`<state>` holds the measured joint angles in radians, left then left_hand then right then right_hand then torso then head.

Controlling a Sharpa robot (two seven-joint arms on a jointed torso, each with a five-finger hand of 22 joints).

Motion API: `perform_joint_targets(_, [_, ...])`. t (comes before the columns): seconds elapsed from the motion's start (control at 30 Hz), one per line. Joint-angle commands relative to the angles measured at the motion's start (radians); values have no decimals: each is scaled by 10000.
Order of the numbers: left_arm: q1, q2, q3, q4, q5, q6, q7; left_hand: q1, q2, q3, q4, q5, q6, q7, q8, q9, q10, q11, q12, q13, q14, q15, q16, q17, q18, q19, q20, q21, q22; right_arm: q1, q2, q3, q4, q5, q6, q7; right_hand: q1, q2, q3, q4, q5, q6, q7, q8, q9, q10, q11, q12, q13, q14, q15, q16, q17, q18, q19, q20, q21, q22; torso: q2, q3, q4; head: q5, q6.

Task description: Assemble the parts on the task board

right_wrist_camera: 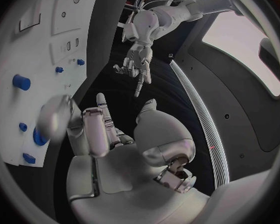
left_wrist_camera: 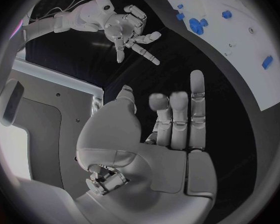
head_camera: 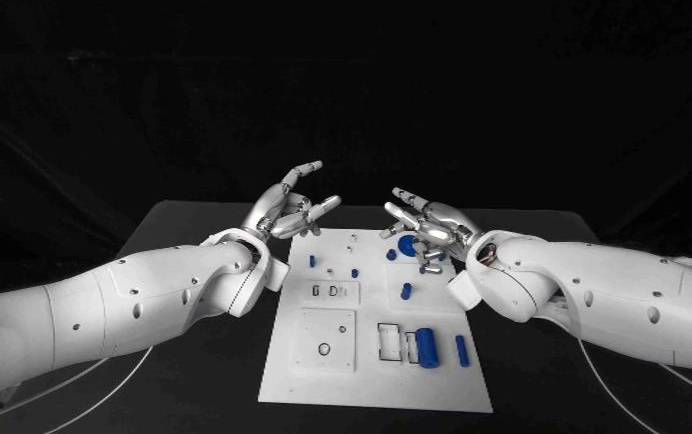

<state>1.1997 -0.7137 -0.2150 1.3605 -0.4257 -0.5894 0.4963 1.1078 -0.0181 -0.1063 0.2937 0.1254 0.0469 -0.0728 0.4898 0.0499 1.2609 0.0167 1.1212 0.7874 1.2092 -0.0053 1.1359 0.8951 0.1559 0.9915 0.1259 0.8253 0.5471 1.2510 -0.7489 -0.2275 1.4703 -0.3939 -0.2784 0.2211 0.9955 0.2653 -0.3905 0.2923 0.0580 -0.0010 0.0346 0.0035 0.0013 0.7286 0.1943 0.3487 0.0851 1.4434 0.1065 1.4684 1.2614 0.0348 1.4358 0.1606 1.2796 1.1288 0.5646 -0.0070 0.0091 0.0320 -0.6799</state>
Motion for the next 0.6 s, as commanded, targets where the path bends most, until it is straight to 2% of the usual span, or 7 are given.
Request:
perform_joint_targets(0.03, [3,85,4,-95,-1193,326,-487,88,207,-155,-13,-66,729,666,554,27,3099,-449,4496,7833,3616,-483,4349,6757,-952,3178,-466,5927,7403,132,32,4,-127,-422,567,-113,132,-19,26,-35,-23,10,173,-35,-13,123,-92,311,106,786,66,792,1975,-348,1350,-10,2912,4420,86,-14,39,-70,6])
perform_joint_targets(0.13, [3,143,3,-157,-1612,326,-655,176,205,-261,-32,-99,1381,919,527,58,3099,-456,4496,7833,3616,-499,4349,6757,-1521,5620,-569,7378,10076,288,54,4,-259,-611,621,-247,291,-60,25,-30,44,87,235,-3,20,587,-288,951,409,1274,-97,1024,3094,-348,1350,112,2912,4420,127,-12,56,-110,20])
perform_joint_targets(0.3, [4,199,3,-216,-2507,418,-1106,258,172,-291,-9,-66,2462,1259,493,97,3099,-343,4496,7833,3616,-443,4349,6757,-1559,5793,-564,7455,10237,534,77,4,-451,-1497,747,-493,713,-216,56,-138,278,393,282,113,127,672,-458,1484,717,1274,-253,1024,3094,-348,1350,240,2912,4420,211,-12,96,-137,43])
perform_joint_targets(0.37, [4,215,3,-232,-2943,402,-1254,247,116,-291,0,-67,2759,1347,442,106,3099,-276,4496,7833,3616,-394,4349,6757,-1559,5793,-533,7455,10237,615,102,4,-535,-1947,814,-608,1286,-423,220,-490,425,857,542,299,268,515,-439,1509,737,1274,-239,1024,3094,-348,1350,297,2912,4420,276,-11,141,-183,68])
perform_joint_targets(0.43, [5,228,4,-235,-3447,351,-1414,232,59,-264,-1,-56,3126,1478,381,117,3099,-163,4496,7833,3616,-309,4349,6757,-1559,5793,-481,7455,10237,682,136,4,-621,-2486,786,-729,2062,-754,583,-1112,297,2563,903,1021,739,205,-447,1424,696,1274,-252,1024,3094,-348,1350,322,2912,4420,346,-10,188,-180,69])
perform_joint_targets(0.5, [6,246,6,-233,-3889,320,-1572,195,-64,-193,8,-48,3343,1634,218,128,3099,-20,4496,7833,3616,-174,4349,6757,-1559,5793,-388,7455,10237,730,161,6,-687,-3078,725,-873,2502,-1084,849,-1531,292,5986,1241,2524,1618,23,-563,1344,640,1274,-449,1024,3094,-348,1350,169,2912,4420,426,-12,243,-204,100])
perform_joint_targets(0.6, [7,269,8,-218,-4443,267,-1733,183,-171,-100,8,-30,3656,1767,278,169,3099,102,4496,7833,3616,-81,4349,6757,-1559,5793,-309,7455,10237,802,201,15,-774,-4068,541,-1135,3024,-1574,1376,-2006,280,7275,1063,2907,1884,-23,-806,1123,465,1274,-772,1024,3094,-348,1350,-138,2912,4420,535,-11,311,-258,128])
